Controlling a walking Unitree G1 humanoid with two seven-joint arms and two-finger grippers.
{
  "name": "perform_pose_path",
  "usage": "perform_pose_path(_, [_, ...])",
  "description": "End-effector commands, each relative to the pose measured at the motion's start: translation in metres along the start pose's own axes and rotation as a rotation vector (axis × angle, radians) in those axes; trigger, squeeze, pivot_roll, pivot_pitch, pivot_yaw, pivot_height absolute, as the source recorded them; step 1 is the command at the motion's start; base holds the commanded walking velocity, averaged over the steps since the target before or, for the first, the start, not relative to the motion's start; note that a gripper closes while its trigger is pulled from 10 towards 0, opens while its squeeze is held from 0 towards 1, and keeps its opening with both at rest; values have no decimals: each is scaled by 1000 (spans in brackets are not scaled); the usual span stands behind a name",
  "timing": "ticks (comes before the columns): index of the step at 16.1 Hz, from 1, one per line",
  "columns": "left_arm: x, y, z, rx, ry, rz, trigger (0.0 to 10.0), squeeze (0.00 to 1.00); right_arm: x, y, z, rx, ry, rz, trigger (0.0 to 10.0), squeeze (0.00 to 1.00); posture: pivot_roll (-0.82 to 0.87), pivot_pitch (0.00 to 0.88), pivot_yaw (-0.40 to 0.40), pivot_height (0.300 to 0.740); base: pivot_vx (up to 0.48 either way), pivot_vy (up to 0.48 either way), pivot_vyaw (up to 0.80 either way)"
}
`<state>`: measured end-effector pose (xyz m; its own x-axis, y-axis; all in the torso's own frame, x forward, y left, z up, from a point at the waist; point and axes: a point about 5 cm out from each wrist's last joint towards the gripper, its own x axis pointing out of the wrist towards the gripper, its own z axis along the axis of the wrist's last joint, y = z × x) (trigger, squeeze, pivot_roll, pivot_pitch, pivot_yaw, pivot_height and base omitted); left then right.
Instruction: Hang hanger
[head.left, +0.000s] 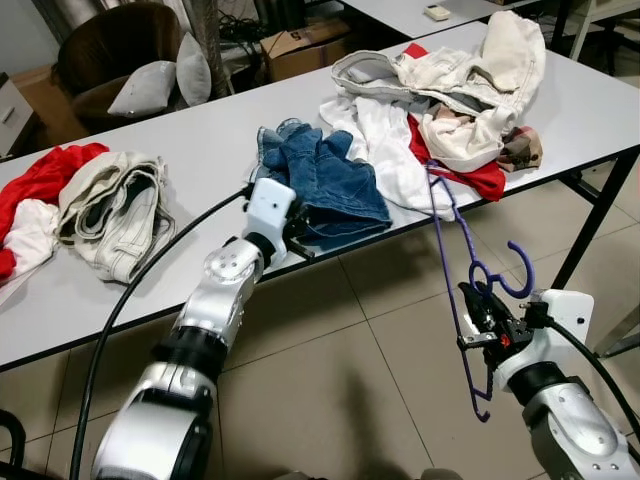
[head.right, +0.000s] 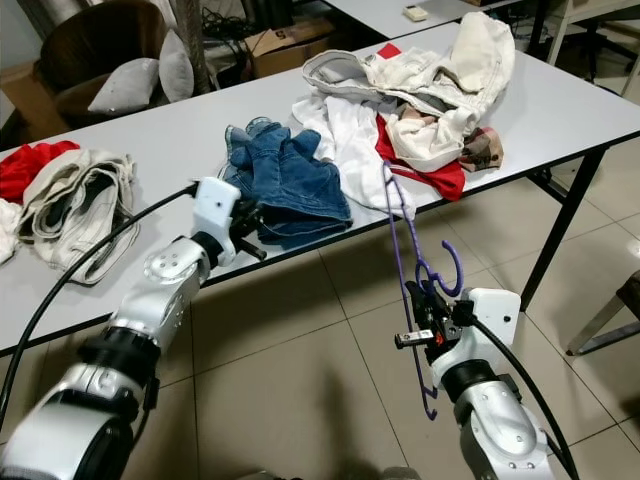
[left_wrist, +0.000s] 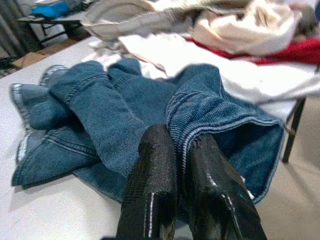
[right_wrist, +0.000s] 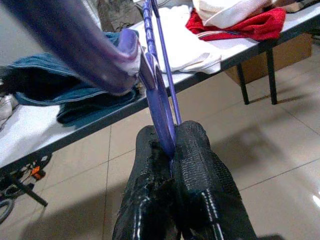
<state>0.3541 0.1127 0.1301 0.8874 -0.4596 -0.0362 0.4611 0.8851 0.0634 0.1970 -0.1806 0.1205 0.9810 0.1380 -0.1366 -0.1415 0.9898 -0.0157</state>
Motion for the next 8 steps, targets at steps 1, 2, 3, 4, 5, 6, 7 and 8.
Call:
perform_pose_path(1, [-7, 7, 2, -47, -27, 56, 10000, 0, 0, 4, 8, 8, -46, -5, 10000, 0, -232, 0, 186, 740, 0, 0, 0])
perform_pose_path(2, [-18, 5, -2, -75, -53, 95, 10000, 0, 2, 5, 12, 18, -69, -24, 10000, 0, -227, 0, 176, 740, 0, 0, 0])
perform_pose_path(3, [-28, 5, -5, -105, -55, 146, 10000, 0, 3, 6, 15, 12, -83, -22, 10000, 0, -215, 0, 159, 740, 247, 0, 0])
perform_pose_path(4, [-29, 6, -5, -114, -49, 154, 10000, 0, 4, 6, 16, 8, -82, -15, 10000, 0, -213, 0, 155, 740, 247, 0, 0])
perform_pose_path(5, [-28, 7, -6, -102, -31, 171, 10000, 0, 6, 8, 16, -21, -74, 13, 10000, 0, -205, 0, 140, 740, 319, 0, 0])
perform_pose_path(6, [-28, 7, -6, -95, -22, 178, 10000, 0, 8, 8, 15, -36, -70, 27, 10000, 0, -202, 0, 136, 740, 337, 0, 413])
perform_pose_path(7, [-27, 6, -4, -59, -10, 172, 10000, 0, 10, 8, 16, -47, -66, 38, 10000, 0, -193, 0, 127, 740, 420, 0, 650])
perform_pose_path(8, [-26, 5, -2, -42, -2, 174, 10000, 0, 13, 6, 17, -54, -68, 39, 10000, 0, -192, 0, 125, 740, 435, 0, 669])
